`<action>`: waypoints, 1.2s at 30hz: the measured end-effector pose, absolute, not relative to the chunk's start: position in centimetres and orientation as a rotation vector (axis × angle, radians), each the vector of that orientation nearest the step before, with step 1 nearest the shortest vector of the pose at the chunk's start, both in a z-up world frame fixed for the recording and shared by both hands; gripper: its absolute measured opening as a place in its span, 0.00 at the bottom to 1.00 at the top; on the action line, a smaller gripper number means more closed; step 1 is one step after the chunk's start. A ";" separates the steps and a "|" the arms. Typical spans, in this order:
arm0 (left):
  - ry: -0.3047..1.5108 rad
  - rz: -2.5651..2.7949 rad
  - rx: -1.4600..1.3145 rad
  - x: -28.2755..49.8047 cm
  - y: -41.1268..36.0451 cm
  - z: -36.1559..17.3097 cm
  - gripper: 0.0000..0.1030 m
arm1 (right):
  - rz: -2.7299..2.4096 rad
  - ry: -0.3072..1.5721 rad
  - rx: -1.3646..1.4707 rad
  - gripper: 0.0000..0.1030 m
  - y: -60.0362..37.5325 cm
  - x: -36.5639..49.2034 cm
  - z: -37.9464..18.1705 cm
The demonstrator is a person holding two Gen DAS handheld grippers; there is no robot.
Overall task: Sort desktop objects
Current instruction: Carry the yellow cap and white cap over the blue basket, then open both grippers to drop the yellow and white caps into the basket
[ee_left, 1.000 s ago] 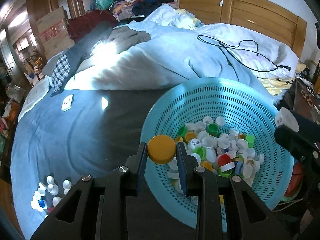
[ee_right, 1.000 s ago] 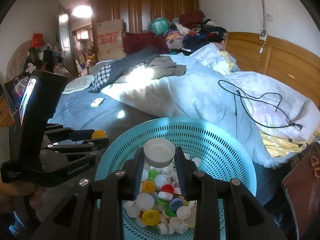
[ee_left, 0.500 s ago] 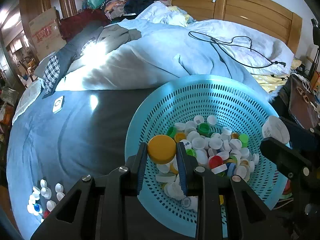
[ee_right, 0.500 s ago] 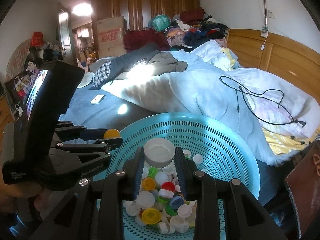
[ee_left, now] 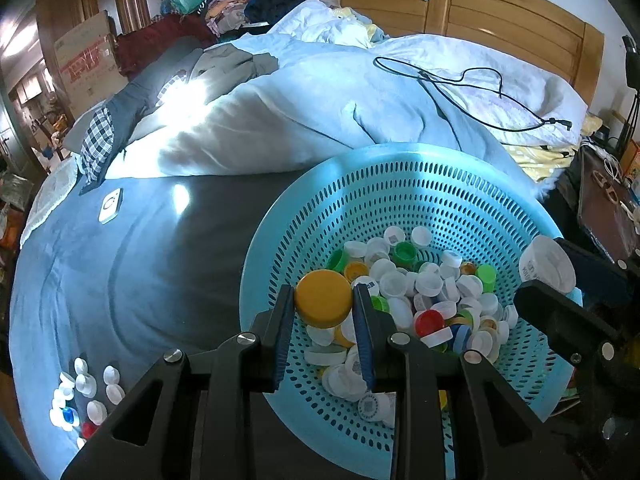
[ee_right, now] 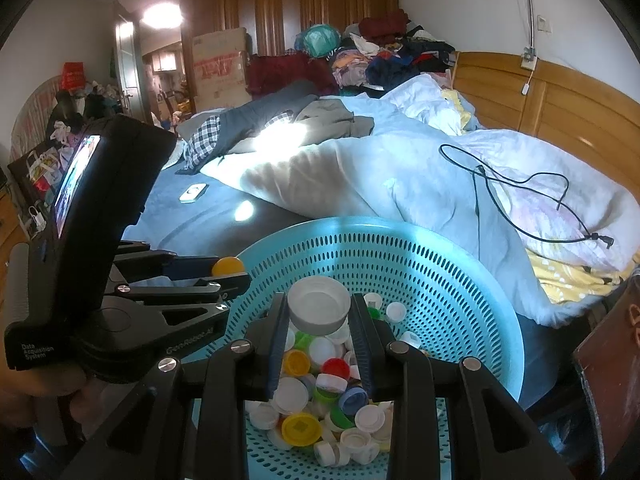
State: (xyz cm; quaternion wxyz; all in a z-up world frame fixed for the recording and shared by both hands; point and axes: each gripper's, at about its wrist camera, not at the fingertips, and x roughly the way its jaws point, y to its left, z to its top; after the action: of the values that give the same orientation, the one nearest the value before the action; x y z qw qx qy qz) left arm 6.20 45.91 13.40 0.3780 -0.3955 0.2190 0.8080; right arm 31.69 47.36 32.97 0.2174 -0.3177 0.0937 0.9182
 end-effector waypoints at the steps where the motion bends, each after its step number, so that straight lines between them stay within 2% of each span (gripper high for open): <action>1: 0.559 2.064 -1.012 6.2 45.9 13.3 0.24 | 2.543 0.260 -0.877 0.32 47.3 31.7 33.0; 15: 0.547 2.055 -1.015 6.0 46.0 13.1 0.24 | 2.538 0.259 -0.883 0.32 47.2 31.8 32.8; 17: 0.548 2.055 -1.016 6.0 46.0 13.1 0.24 | 2.533 0.262 -0.875 0.42 47.3 31.8 32.8; 18: 0.547 2.055 -1.016 6.0 45.9 13.1 0.25 | 2.530 0.262 -0.867 0.55 47.3 31.9 32.9; 19: 0.544 2.059 -1.016 6.0 45.8 13.1 0.28 | 2.527 0.262 -0.857 0.61 47.2 32.0 32.9; 24: 0.517 2.071 -1.001 5.7 44.5 13.3 0.35 | 2.532 0.266 -0.846 0.61 46.9 32.1 33.2; 28: 0.444 2.129 -0.988 4.3 38.9 12.8 0.40 | 2.582 0.263 -0.832 0.62 45.4 31.8 33.4; 30: 0.396 2.194 -1.019 3.0 34.1 11.4 0.40 | 2.610 0.253 -0.845 0.66 44.3 31.6 33.1; 36: 0.284 2.426 -1.197 -0.7 17.4 5.6 0.40 | 2.684 0.228 -1.009 0.66 40.1 29.4 29.9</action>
State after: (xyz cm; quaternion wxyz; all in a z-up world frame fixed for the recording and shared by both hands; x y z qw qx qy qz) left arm -0.70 17.39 5.63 0.2092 -0.4304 0.1020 0.8721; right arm 29.44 40.05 29.92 0.1322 -0.3478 0.0785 0.9249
